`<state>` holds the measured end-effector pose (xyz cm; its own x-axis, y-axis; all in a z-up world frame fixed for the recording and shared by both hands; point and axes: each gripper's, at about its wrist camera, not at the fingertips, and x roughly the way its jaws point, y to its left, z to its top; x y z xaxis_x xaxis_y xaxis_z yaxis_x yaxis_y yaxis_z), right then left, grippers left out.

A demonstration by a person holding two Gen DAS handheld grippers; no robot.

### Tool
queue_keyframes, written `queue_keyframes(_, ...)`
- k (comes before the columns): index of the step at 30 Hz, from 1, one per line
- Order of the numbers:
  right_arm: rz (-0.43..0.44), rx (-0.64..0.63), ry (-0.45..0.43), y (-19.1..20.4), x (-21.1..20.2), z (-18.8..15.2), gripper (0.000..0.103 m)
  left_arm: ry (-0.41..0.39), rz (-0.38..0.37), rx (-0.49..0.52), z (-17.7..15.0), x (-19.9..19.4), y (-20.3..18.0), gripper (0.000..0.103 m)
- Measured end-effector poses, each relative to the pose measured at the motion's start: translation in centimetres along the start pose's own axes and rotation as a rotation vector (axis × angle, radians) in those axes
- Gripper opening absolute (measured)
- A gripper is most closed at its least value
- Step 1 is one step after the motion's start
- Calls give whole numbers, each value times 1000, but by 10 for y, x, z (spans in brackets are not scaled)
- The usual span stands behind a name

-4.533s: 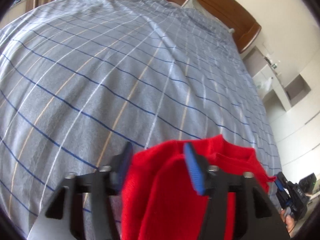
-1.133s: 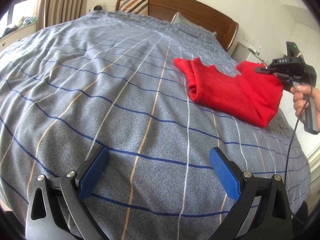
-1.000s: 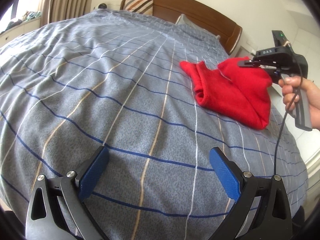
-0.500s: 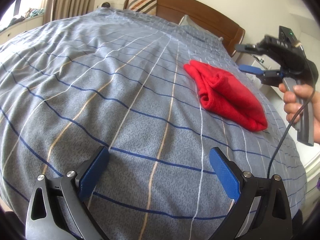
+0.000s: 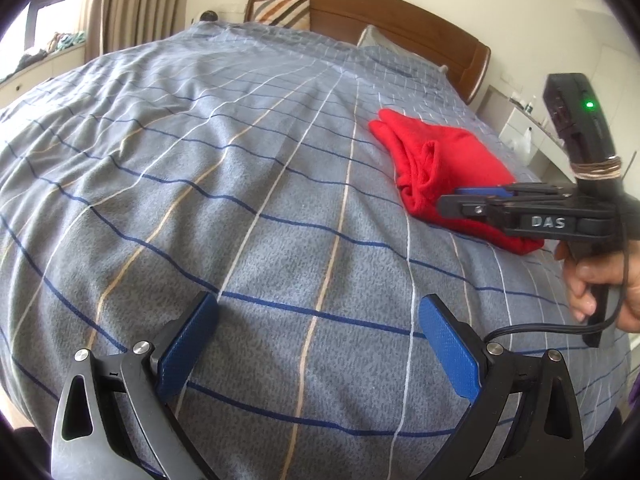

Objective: Fold small clothes

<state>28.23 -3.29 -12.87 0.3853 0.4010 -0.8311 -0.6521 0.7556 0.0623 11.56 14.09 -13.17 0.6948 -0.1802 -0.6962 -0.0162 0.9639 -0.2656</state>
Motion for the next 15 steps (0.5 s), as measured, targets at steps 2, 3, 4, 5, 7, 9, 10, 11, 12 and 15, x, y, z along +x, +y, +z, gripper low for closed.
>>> queue_keyframes(2, 22, 21, -53, -4, -24, -6, 38, 0, -3, -5, 0, 0, 1, 101)
queue_keyframes(3, 24, 52, -87, -11, -38, -11, 38, -1, -5, -8, 1, 0, 2, 101)
queue_keyframes(4, 16, 95, -118, -22, -50, -17, 38, -1, -6, -11, 1, 0, 2, 101)
queue_keyframes(5, -1, 137, -139, -31, -59, -23, 38, -1, -6, -12, 1, 0, 2, 101)
queue_keyframes(7, -34, 192, -132, -48, -61, -37, 38, 1, -1, -8, 1, 2, 1, 101)
queue_keyframes(9, -19, 230, -56, -57, -45, -51, 38, 2, 11, 8, 0, 3, -1, 101)
queue_keyframes(10, -2, 241, -13, -58, -35, -60, 38, 2, 19, 20, -2, 4, -2, 101)
queue_keyframes(11, -8, 236, -9, -55, -31, -67, 38, 2, 28, 34, -3, 4, -4, 101)
queue_keyframes(12, -17, 225, -32, -51, -34, -72, 38, 2, 37, 46, -4, 4, -5, 101)
queue_keyframes(15, 38, 298, -84, -46, -53, -88, 37, 0, 61, 76, -6, 5, -9, 101)
